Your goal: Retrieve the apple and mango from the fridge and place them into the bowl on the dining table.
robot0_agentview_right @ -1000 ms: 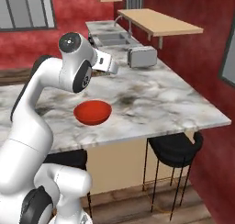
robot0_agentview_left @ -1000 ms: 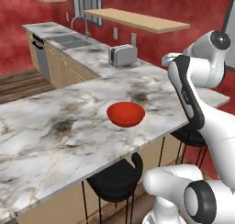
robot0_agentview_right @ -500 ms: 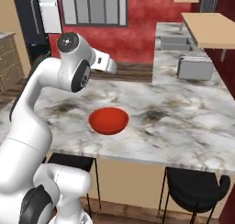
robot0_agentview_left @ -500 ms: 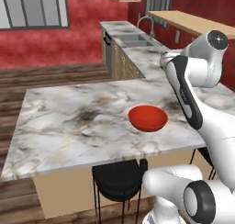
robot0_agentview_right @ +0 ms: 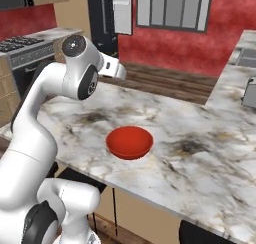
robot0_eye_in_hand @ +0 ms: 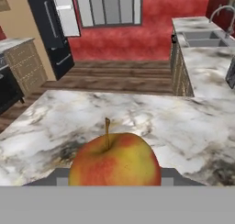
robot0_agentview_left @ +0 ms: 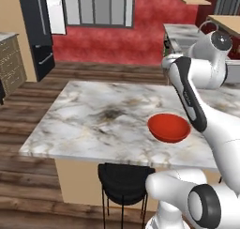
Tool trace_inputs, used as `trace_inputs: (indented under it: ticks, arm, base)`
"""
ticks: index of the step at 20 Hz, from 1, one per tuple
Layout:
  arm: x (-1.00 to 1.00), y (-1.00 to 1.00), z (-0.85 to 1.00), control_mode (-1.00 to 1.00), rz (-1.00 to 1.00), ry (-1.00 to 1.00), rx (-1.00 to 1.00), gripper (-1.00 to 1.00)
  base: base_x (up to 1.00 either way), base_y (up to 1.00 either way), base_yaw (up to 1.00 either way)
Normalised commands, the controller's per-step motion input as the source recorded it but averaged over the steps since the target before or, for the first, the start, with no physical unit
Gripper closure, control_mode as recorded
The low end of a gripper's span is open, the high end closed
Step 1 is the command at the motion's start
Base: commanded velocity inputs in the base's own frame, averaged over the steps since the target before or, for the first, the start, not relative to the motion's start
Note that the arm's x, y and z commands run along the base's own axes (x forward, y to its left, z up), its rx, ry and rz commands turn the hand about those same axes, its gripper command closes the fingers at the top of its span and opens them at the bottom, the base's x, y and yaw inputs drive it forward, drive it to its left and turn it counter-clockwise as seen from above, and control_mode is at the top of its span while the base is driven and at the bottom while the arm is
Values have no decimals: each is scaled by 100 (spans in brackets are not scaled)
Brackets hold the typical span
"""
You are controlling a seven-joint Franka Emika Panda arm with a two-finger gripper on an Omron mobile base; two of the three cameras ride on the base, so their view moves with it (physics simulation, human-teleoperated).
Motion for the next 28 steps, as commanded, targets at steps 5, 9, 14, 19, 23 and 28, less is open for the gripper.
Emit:
trace_inputs:
  ticks: [5,9,14,19,23,28]
  arm:
    - [0,0,0,100,0,0,0,100]
    - [0,0,0,100,0,0,0,100]
    - [7,-31,-28,-100,0,0,0,100]
    - [7,-58,-45,-100,0,6,0,100]
    - [0,-22,-58,-100,0,19,0,100]
    - [-7,-9,-52,-100,0,26,0,100]
  base:
    - [35,-3,14]
    - [7,0,0]
    - [0,-2,0]
    - [0,0,0]
    - [0,0,0]
    - [0,0,0]
